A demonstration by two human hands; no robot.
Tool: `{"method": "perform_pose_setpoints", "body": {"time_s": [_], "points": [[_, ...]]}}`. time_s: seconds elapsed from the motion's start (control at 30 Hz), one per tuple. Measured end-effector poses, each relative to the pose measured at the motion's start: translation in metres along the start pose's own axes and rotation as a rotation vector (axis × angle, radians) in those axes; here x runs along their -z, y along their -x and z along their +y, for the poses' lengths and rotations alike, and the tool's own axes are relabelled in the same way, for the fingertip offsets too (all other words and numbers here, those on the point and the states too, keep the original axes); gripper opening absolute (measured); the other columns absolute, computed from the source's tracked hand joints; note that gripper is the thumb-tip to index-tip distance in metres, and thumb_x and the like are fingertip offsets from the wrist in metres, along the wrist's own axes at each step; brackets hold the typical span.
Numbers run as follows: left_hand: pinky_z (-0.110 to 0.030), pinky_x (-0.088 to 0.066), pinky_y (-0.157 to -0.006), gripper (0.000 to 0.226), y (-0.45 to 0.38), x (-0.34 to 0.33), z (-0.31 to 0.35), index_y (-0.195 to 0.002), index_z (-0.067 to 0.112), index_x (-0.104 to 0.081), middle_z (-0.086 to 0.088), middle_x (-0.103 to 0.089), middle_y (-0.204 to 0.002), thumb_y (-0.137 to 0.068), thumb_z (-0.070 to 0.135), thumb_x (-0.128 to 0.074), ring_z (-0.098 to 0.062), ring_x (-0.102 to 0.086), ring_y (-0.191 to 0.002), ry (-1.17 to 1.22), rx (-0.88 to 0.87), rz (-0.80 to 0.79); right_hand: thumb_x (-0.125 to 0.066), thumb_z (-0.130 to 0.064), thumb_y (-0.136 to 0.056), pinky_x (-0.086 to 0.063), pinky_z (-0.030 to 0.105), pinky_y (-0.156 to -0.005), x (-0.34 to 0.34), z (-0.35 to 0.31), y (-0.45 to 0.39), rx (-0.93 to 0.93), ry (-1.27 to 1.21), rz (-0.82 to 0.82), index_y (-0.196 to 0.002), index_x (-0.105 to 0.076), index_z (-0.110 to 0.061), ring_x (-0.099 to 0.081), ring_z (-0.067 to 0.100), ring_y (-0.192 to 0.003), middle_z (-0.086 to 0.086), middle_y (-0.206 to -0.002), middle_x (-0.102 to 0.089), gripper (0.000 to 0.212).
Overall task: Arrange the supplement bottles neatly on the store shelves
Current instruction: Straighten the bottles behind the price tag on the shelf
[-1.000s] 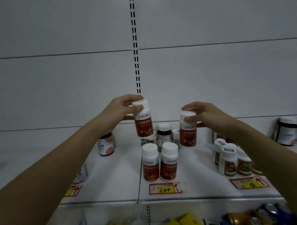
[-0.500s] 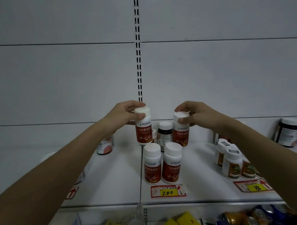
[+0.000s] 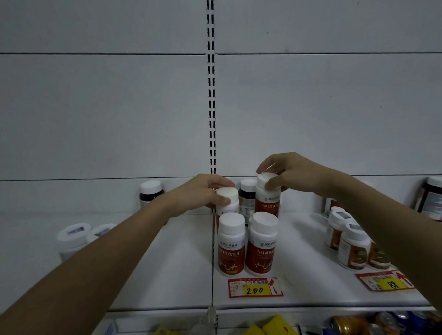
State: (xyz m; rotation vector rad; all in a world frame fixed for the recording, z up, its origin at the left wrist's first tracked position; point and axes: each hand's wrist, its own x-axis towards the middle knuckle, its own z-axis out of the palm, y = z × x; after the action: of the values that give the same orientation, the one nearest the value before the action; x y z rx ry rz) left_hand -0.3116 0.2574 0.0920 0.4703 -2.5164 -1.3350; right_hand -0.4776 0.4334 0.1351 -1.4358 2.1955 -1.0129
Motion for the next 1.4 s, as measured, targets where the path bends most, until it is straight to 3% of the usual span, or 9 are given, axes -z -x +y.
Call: {"method": "perform_pose_setpoints", "body": {"time_s": [0.2,0.53,0.73,0.9,1.1,1.27,1.4], "points": [[-0.032,-0.054,-0.093,0.047,-0.004,-0.009,-0.008,-0.13,0.018,-0.059,-0.001,-0.061,-0.126,-0.087,0.002,-0.065,-0.019,-0.061,-0.113,0.02,0.053,-0.121,-0.07,-0.01,-0.085,-0.057,0.028,-0.076,-0.003,-0.001,-0.002,-0.006,-0.035,-0.01,-0.112,-0.064,-0.019,-0.064,0.014,-0.095,-0.003,-0.107,-0.066,0.029],[-0.032,-0.055,-0.093,0.048,-0.001,-0.003,-0.01,-0.131,0.019,-0.058,0.001,-0.058,-0.13,-0.088,0.001,-0.063,-0.019,-0.059,-0.115,0.06,0.069,-0.171,-0.074,-0.015,-0.084,-0.061,0.029,-0.073,0.005,-0.012,-0.005,0.021,-0.053,0.017,-0.111,-0.065,-0.016,-0.067,0.014,-0.093,-0.003,-0.104,-0.067,0.029],[-0.033,-0.055,-0.094,0.045,0.001,0.0,-0.01,-0.129,0.017,-0.058,0.0,-0.06,-0.128,-0.087,0.001,-0.064,-0.02,-0.061,-0.114,0.059,0.068,-0.155,-0.075,-0.016,-0.084,-0.06,0.028,-0.066,-0.009,-0.013,-0.007,-0.017,-0.08,-0.053,-0.111,-0.064,-0.012,-0.069,0.018,-0.091,0.006,-0.104,-0.069,0.03],[-0.034,-0.054,-0.095,0.044,0.004,0.002,-0.012,-0.126,0.018,-0.06,0.001,-0.061,-0.124,-0.087,-0.001,-0.063,-0.02,-0.061,-0.113,0.081,0.081,-0.127,-0.076,-0.016,-0.082,-0.062,0.038,-0.072,-0.023,-0.008,-0.012,-0.068,-0.025,-0.133,-0.112,-0.063,-0.011,-0.069,0.024,-0.094,0.011,-0.11,-0.066,0.033],[-0.031,-0.055,-0.093,0.046,0.005,-0.004,-0.009,-0.128,0.014,-0.06,0.0,-0.063,-0.121,-0.085,-0.003,-0.064,-0.02,-0.062,-0.112,0.092,0.074,-0.121,-0.079,-0.017,-0.079,-0.061,0.027,-0.065,-0.035,0.001,-0.014,-0.089,0.156,-0.167,-0.115,-0.063,-0.011,-0.066,0.016,-0.08,0.009,-0.11,-0.065,0.04],[-0.028,-0.055,-0.09,0.047,0.002,-0.008,-0.006,-0.127,0.015,-0.061,-0.002,-0.063,-0.123,-0.084,-0.003,-0.066,-0.02,-0.061,-0.114,0.075,0.066,-0.139,-0.081,-0.014,-0.076,-0.062,0.034,-0.072,-0.028,0.003,-0.016,-0.116,0.197,-0.176,-0.112,-0.063,-0.014,-0.068,0.025,-0.091,0.007,-0.115,-0.061,0.04],[-0.03,-0.055,-0.091,0.048,-0.002,-0.008,-0.003,-0.127,0.016,-0.061,-0.003,-0.061,-0.127,-0.083,-0.002,-0.067,-0.021,-0.061,-0.114,0.041,0.073,-0.16,-0.081,-0.018,-0.076,-0.062,0.029,-0.07,-0.027,0.004,-0.014,-0.109,0.149,-0.227,-0.111,-0.065,-0.014,-0.066,0.019,-0.092,0.003,-0.11,-0.064,0.039]]}}
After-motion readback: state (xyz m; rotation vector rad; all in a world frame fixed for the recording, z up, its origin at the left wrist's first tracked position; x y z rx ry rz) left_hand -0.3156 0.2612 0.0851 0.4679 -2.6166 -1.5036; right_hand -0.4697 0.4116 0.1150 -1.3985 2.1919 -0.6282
